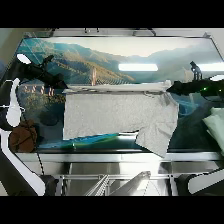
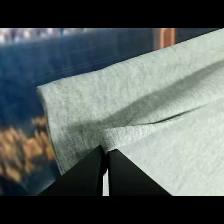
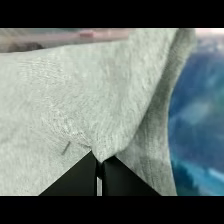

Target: Fold the shirts.

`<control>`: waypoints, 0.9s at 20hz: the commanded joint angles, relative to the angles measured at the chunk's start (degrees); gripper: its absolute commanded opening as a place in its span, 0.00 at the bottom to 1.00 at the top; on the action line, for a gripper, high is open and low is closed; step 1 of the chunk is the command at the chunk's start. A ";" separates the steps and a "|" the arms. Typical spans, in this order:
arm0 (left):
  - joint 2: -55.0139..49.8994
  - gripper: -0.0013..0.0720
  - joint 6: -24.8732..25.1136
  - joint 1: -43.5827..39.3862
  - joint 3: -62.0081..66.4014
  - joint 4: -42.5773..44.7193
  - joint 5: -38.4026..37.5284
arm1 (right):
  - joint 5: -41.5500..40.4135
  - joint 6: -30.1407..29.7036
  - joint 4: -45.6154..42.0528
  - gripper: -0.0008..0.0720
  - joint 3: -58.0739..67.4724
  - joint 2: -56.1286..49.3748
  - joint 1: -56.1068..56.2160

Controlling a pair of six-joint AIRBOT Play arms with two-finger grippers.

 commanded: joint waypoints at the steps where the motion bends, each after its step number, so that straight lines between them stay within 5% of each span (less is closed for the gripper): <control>1: -0.04 0.04 -0.52 0.02 -0.02 2.56 -1.90 | 1.42 0.96 -1.18 0.03 -0.17 -0.70 -0.02; 4: -0.02 0.08 -0.50 0.04 0.07 2.56 -4.66 | 3.41 1.33 -1.20 0.11 -0.15 -0.70 -0.09; 5: 0.00 0.45 -0.52 0.33 0.55 2.64 -6.40 | 5.05 1.33 -1.18 0.53 -0.11 -0.68 -0.44; 6: 0.00 0.76 -0.85 0.87 1.46 2.60 -8.26 | 6.80 2.45 -1.20 0.67 0.20 -0.63 -1.05; 7: 0.02 0.83 -1.92 1.53 2.89 2.56 -10.49 | 8.96 2.93 -1.16 0.58 0.63 -0.35 -1.99; 8: 0.17 0.83 -2.86 2.45 4.24 2.56 -13.16 | 11.32 2.91 -1.16 0.48 0.79 0.46 -3.30; 11: 5.35 0.62 -3.87 5.55 -1.64 1.73 -13.25 | 18.23 3.17 -1.20 0.48 0.74 4.13 -7.67; 15: 17.57 0.62 0.07 8.52 -22.69 1.53 -10.21 | 26.40 2.40 -8.09 0.48 -6.25 11.65 -13.09; 18: 28.72 0.62 1.64 11.23 -40.57 1.53 -4.90 | 18.47 1.09 -11.08 0.48 -17.84 21.57 -18.16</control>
